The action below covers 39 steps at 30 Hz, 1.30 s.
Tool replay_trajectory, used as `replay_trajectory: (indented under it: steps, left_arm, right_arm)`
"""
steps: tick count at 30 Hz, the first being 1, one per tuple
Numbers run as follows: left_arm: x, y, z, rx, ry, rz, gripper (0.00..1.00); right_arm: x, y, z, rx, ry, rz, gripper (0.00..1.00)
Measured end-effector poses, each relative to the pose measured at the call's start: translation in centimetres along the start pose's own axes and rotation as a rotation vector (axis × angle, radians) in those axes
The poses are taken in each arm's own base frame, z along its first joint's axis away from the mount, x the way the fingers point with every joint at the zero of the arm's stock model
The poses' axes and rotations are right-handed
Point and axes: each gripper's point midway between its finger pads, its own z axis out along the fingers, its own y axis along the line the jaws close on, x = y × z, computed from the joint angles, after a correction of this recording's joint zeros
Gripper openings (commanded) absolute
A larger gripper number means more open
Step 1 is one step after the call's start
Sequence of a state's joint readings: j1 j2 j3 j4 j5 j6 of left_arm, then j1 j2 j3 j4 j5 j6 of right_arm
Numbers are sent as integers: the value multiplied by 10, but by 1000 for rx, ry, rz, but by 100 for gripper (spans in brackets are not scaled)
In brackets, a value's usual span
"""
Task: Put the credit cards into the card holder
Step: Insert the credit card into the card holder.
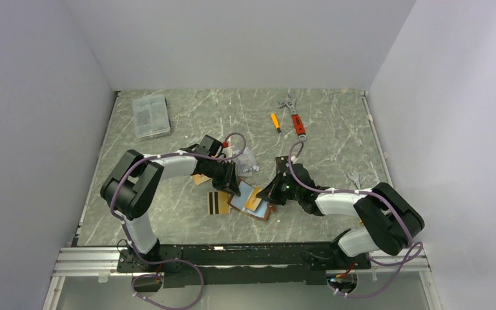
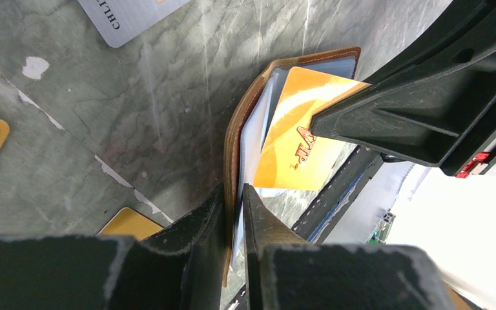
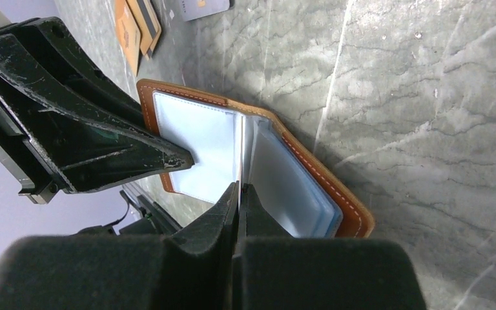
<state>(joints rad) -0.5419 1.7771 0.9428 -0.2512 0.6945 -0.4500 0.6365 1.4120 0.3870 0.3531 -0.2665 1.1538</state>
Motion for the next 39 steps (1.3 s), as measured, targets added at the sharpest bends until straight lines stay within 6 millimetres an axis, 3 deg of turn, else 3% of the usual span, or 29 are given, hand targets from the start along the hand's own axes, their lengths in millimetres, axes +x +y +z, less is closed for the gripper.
replay_trajectory:
  steps: [15,22,26,35,39]
  left_arm:
    - [3,9,1,-41,-3,-19,25]
    - [4,9,2,-41,-1,-16,24]
    - [4,8,2,-41,0,-16,24]
    - [5,9,2,-41,0,-16,23]
    - [5,9,2,-41,0,-16,23]
  right_arm:
    - [17,-1,11,-37,12,-1,0]
    - [18,-2,12,-24,27,-2,33]
    - [18,2,12,-22,42,-6,42]
    - [19,-3,-4,31,64,-21,43]
    - [22,-8,-8,57,88,-23,35]
